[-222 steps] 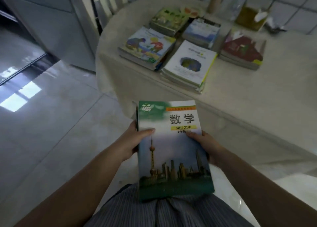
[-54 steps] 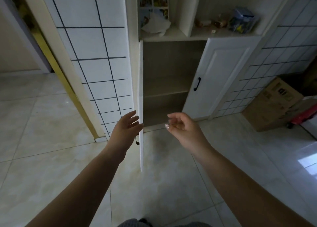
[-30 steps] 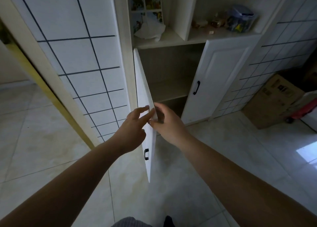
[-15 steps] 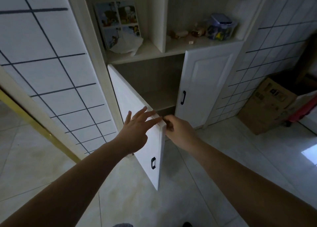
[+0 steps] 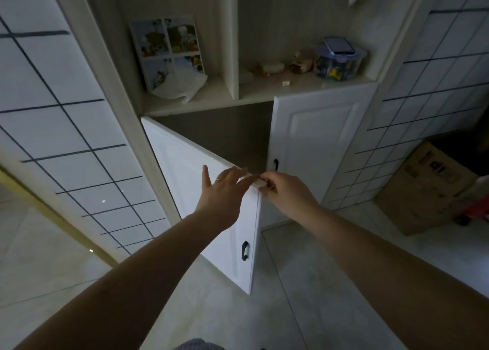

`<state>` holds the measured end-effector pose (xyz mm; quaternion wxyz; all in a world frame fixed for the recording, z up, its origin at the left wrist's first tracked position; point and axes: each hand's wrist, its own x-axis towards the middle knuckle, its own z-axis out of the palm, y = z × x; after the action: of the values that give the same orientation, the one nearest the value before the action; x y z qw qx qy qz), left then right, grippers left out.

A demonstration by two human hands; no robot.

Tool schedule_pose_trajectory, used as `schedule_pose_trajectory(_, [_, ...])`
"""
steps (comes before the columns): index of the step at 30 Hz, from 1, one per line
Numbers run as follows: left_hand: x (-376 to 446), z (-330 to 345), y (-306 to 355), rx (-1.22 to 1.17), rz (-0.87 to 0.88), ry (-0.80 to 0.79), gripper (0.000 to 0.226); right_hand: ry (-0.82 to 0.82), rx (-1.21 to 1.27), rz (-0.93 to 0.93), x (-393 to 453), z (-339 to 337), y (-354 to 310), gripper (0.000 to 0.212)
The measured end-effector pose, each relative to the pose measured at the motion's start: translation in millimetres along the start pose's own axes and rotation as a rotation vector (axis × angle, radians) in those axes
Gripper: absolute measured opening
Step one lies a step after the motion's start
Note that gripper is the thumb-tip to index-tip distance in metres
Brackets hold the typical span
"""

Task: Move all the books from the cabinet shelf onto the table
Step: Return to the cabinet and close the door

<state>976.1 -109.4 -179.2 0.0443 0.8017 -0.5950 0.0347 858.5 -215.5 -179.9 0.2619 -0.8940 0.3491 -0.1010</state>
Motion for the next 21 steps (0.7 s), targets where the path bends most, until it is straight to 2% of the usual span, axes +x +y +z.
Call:
schedule_pose_trajectory(8, [61, 4, 15, 0.036, 0.031, -0.01, 0.064, 0.032, -0.115, -0.048, 53, -27, 41, 0.024])
schedule_pose_trajectory(21, [177, 38, -8, 0.08, 0.147, 0.055, 0.071, 0.015, -0.243, -0.042, 168, -59, 94, 0.029])
